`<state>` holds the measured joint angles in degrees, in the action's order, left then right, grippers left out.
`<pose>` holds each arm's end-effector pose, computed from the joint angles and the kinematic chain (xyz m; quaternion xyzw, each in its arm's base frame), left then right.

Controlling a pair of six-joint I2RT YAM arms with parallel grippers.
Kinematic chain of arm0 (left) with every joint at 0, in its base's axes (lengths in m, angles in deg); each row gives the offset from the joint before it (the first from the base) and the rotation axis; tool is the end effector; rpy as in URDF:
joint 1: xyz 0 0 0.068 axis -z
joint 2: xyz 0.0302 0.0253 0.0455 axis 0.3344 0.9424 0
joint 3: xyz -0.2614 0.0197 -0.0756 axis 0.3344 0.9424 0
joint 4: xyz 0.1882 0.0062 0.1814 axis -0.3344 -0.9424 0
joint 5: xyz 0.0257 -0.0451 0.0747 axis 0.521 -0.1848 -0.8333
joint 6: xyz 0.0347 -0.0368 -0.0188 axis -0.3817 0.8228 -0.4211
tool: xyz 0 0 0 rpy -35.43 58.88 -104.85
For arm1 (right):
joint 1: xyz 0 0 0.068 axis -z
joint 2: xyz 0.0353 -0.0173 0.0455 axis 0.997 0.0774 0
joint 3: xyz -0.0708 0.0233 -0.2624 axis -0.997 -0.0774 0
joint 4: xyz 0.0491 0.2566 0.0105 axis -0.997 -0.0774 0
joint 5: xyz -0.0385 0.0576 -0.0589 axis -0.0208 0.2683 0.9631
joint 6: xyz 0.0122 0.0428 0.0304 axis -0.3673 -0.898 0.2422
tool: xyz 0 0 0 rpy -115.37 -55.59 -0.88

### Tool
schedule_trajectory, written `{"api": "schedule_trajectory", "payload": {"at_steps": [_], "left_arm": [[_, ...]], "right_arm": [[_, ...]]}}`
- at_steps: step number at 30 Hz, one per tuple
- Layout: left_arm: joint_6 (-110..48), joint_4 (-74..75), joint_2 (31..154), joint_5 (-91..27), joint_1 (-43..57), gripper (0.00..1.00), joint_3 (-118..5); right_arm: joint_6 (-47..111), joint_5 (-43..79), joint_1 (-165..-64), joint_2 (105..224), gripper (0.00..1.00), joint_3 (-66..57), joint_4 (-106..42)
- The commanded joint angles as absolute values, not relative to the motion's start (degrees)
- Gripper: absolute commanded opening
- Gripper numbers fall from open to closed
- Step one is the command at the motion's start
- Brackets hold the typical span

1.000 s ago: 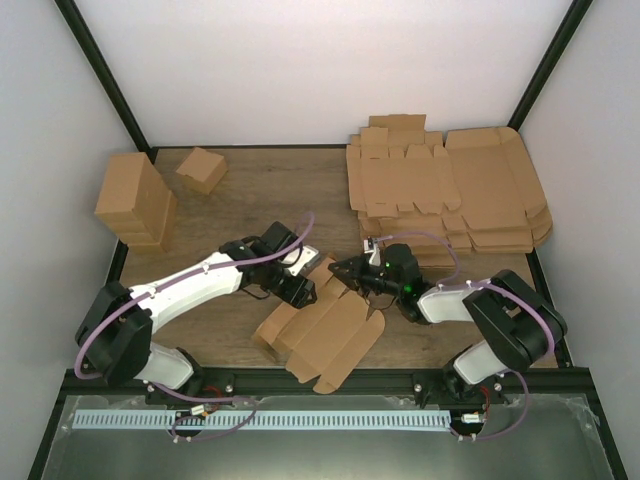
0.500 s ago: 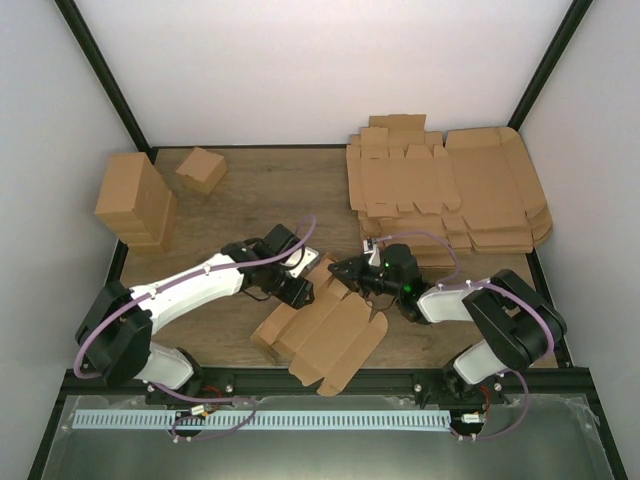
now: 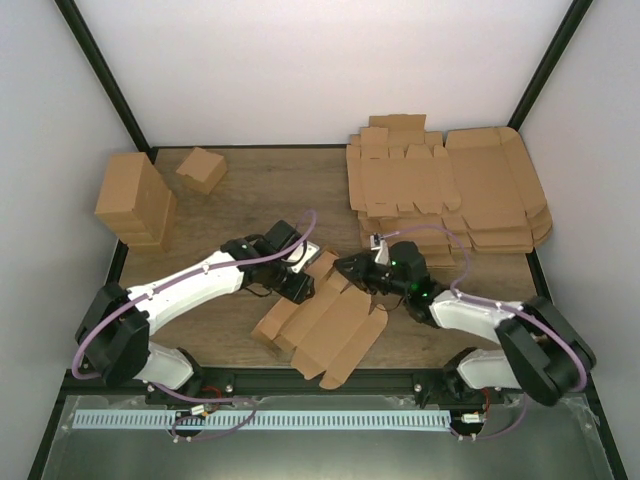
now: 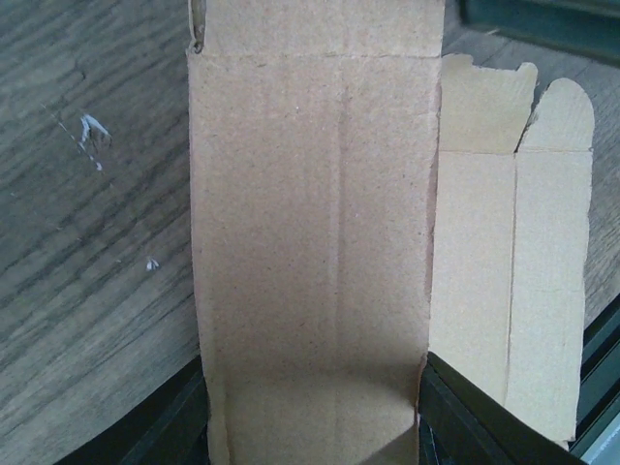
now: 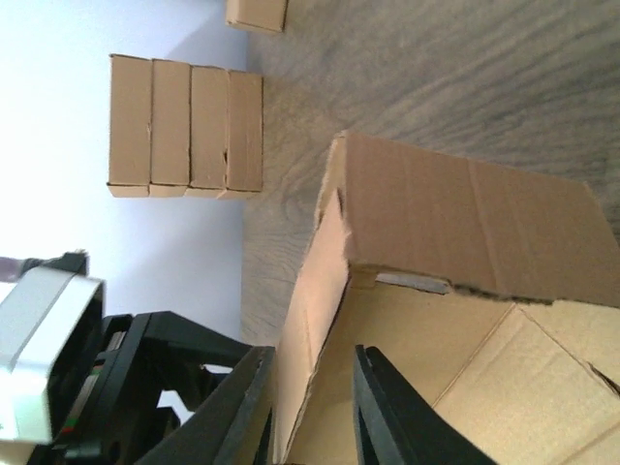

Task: Fold the paper box

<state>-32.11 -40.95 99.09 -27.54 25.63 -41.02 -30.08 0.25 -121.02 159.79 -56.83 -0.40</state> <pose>0.1897 -0.2021 0.2234 0.3125 0.9197 -0.1952 0.1358 0.1956 0.1581 0.1721 0.1114 0.8076 0.5460 0.1930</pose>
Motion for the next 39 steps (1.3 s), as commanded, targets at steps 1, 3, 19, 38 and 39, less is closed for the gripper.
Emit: {"api": "schedule_trajectory", "payload": {"at_steps": [1,3,19,38,39], "left_arm": [[-32.0,-42.0,98.0,-29.0,25.9,0.51,-43.2],[-32.0,-42.0,98.2,-28.9,25.9,0.51,-43.4],[-32.2,-42.8,98.8,-28.3,26.0,0.51,-43.6],[-31.7,-41.4,98.6,-27.8,25.9,0.51,-42.6],[-31.7,-41.3,98.5,-27.6,26.0,0.51,-42.4]], "right_arm": [[-23.0,5.7,-121.4,151.7,0.27,-57.2,-10.7],[-20.1,7.4,-121.3,147.9,0.31,-57.8,-14.6],[-7.9,2.6,-119.4,151.8,0.04,-53.9,-23.9],[-10.8,6.6,-118.1,167.8,0.01,-54.7,-19.2],[-10.9,6.8,-118.1,168.4,0.01,-54.7,-18.9]]}}
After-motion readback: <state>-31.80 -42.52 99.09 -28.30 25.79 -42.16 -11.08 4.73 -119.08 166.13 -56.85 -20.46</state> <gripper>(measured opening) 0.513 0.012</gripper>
